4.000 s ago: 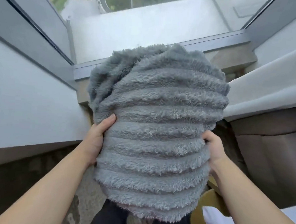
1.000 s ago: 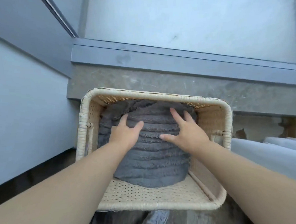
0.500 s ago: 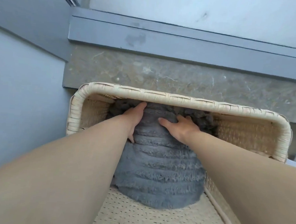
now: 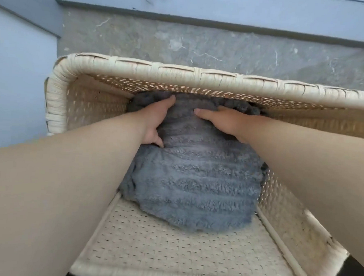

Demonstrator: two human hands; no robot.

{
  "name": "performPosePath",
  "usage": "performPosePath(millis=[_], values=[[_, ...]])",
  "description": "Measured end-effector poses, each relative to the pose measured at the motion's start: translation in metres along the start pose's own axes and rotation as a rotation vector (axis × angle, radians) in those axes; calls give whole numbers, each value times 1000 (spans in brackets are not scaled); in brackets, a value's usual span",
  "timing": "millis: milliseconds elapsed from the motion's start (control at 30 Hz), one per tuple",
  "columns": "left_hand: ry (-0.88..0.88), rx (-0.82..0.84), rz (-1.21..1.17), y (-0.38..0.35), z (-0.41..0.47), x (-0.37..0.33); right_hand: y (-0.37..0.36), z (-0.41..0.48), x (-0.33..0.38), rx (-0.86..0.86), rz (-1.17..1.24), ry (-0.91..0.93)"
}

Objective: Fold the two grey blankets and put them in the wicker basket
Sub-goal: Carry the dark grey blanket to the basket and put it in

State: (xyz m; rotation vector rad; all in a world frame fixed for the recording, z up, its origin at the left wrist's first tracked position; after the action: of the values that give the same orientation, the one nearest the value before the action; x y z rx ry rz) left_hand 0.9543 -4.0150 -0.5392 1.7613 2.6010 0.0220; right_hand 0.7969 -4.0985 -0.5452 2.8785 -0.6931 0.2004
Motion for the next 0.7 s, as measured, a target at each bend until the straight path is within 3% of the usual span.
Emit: performPosePath(millis=[67,133,200,267,333,400,467,700], values=[[-41,-116,7,9,-23,15,9,-34,-9,-93,24,102],[-37,-374,66,26,-39,39,14,-71,-28,-393,-43,171],[131,-450,58,35,-56,67,10,-104,-53,-588,-13,-3],[330,-286,-50,28,-74,91,-5,-125,-81,-483,215,-375],[368,-167,-202,19,-80,101,-27,-133,-101,-245,606,-598],[326,-135,-332,13,-73,101,-42,-127,-108,-48,949,-556],[311,-144,-430,6,-61,100,-52,-110,-110,-13,1108,-466],[267,-178,-531,-13,2,108,-83,-31,-124,-162,1175,-430]])
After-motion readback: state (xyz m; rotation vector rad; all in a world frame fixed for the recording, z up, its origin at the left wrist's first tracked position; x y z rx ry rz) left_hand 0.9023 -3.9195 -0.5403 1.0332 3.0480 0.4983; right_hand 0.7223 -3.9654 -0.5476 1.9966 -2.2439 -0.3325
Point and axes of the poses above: each hand's wrist, its own z-axis towards the middle knuckle, its own y-axis out of the back of the hand, x = y × z, the point moved 3 cm from there along z, towards the middle knuckle, and after that the axes turned 4 degrees about z, right-handed, at the moved point
